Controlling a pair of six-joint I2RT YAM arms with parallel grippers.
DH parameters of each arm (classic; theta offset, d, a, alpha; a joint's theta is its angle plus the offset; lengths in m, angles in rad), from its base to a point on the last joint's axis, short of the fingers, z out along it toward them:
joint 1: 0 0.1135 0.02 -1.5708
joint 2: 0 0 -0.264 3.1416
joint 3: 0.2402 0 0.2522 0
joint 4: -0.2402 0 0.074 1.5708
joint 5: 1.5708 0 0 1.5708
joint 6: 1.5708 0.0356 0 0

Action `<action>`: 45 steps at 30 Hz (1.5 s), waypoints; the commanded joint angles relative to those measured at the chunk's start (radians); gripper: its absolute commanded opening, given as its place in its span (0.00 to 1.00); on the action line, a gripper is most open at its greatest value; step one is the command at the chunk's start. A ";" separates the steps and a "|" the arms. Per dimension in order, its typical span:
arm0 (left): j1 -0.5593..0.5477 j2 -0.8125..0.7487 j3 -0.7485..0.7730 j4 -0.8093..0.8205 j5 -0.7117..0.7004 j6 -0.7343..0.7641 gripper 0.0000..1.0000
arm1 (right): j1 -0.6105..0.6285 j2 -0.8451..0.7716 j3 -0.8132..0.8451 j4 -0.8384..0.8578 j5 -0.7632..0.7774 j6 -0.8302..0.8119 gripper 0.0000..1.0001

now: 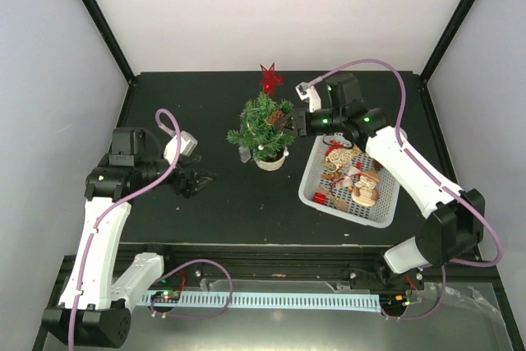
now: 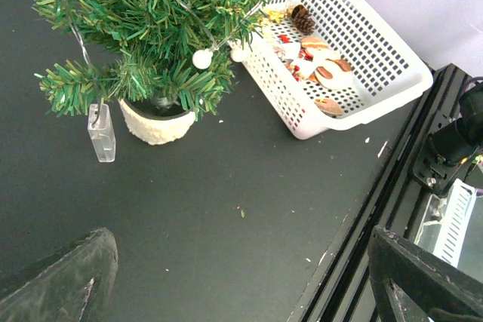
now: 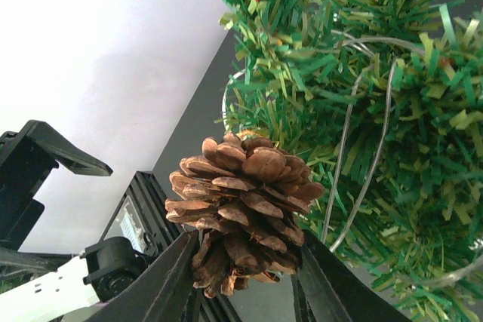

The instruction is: Decorate the small christmas tree

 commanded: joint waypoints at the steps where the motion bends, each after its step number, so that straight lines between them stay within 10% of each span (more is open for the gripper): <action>1: 0.005 -0.018 -0.004 0.018 0.012 0.001 0.91 | 0.003 0.026 0.048 0.023 0.003 0.005 0.35; 45: 0.008 -0.029 -0.004 0.020 0.009 -0.005 0.91 | -0.011 -0.043 -0.047 0.020 0.051 -0.002 0.44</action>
